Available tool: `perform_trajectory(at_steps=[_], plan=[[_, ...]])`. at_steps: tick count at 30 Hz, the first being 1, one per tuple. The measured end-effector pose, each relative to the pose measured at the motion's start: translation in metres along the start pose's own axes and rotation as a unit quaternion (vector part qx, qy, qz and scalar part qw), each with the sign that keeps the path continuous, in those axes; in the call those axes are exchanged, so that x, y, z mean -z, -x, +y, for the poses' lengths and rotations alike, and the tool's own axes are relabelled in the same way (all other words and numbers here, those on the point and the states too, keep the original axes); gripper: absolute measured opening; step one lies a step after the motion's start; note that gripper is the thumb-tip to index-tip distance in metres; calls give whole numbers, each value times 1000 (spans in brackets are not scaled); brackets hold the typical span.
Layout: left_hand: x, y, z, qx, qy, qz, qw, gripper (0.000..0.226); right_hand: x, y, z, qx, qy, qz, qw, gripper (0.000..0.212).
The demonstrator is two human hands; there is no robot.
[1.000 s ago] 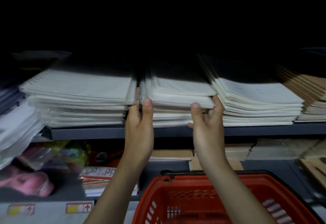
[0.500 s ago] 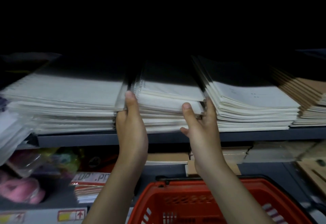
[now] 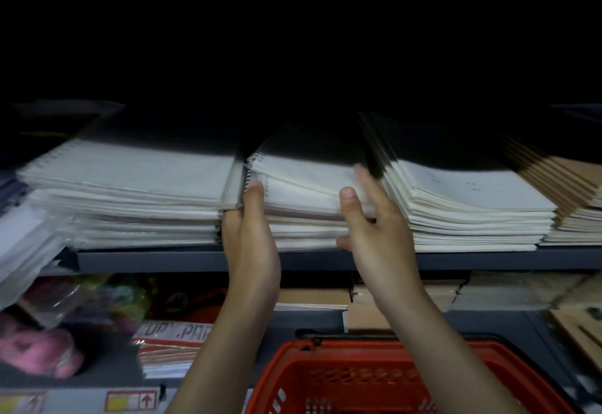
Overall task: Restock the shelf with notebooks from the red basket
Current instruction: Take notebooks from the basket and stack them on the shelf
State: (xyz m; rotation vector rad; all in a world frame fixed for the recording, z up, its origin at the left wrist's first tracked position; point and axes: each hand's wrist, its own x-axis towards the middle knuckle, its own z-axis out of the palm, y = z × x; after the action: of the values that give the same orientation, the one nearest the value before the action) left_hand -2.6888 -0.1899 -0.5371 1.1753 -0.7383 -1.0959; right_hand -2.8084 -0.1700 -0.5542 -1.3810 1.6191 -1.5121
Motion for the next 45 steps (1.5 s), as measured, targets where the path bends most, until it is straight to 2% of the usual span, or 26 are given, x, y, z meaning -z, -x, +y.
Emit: perform_trajectory(at_steps=[2,8,13,17,20,23,26,28,30,33,37,41,45], plan=[[-1,2,0,-17,-18,-7,1000,18,0,-1,3,27,36,0,999,37],[-3,6,2,-33,-48,2,998,19,15,2,12,37,-20,-4,999,18],[-6,7,7,-34,-59,11,998,25,20,7,10,0,-33,-11,999,22],[-8,7,7,-20,-64,23,997,27,4,9,1,-52,-62,63,995,44],[-4,6,6,-45,-101,24,994,31,-4,2,-3,-88,-115,106,984,44],[-1,3,4,-80,-128,25,988,43,-5,-1,-3,-102,-83,112,985,45],[2,-1,0,-105,-148,25,983,50,1,-2,-6,-100,23,83,991,48],[3,0,1,-117,-158,19,980,52,4,-4,-8,-81,100,61,990,50],[4,3,2,-114,-159,18,981,48,4,-3,-10,-63,123,42,990,55],[5,5,0,-84,-140,-6,986,35,5,-3,-13,-70,61,30,995,57],[7,2,-4,-67,-101,-23,992,58,3,-5,-7,-115,-100,40,987,50],[1,11,1,-49,-118,-10,992,33,-2,-5,-2,-99,-128,62,985,50],[-3,17,2,-66,-133,3,989,39,-5,-9,0,-96,-106,84,986,48]])
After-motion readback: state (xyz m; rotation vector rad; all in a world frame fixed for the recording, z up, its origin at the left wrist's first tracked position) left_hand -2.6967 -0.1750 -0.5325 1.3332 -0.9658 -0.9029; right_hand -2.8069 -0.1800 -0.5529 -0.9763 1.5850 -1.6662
